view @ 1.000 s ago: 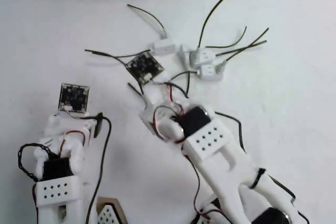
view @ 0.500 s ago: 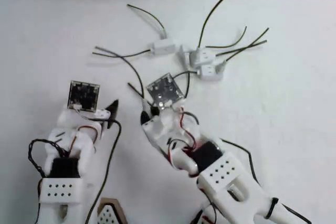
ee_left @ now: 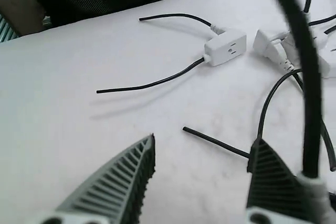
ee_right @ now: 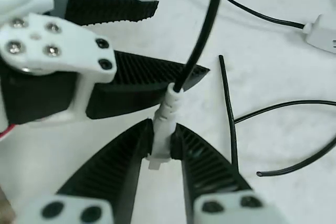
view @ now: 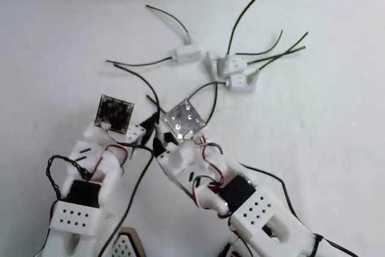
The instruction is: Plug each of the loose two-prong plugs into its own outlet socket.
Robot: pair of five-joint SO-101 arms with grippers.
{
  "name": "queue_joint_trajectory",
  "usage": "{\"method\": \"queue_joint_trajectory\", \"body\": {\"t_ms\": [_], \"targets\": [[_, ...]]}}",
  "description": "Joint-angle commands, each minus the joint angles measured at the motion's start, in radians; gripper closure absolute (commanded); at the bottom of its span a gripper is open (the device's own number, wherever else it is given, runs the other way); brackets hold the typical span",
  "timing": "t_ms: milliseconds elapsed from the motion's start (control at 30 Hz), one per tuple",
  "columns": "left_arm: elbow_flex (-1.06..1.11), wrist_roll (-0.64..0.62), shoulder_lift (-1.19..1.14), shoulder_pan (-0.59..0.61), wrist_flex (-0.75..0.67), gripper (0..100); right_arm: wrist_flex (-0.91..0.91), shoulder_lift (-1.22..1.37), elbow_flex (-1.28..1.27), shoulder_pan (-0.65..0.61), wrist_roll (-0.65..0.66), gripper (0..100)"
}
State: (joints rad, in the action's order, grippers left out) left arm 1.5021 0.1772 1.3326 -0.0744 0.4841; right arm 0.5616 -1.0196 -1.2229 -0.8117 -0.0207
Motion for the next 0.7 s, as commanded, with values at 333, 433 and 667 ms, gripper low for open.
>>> {"method": "queue_joint_trajectory", "body": {"t_ms": [333,433,667], "targets": [[-0.032,0.031,0.217,-0.142,0.115,75,-0.022,-0.024,0.008,-0.019,-0.003,98.1],[-0.032,0.044,0.263,-0.147,0.164,75,-0.022,-0.024,0.008,-0.019,-0.003,98.1],[-0.037,0.051,0.311,-0.111,0.204,75,-0.022,-0.024,0.009,0.004,-0.003,98.1]]}}
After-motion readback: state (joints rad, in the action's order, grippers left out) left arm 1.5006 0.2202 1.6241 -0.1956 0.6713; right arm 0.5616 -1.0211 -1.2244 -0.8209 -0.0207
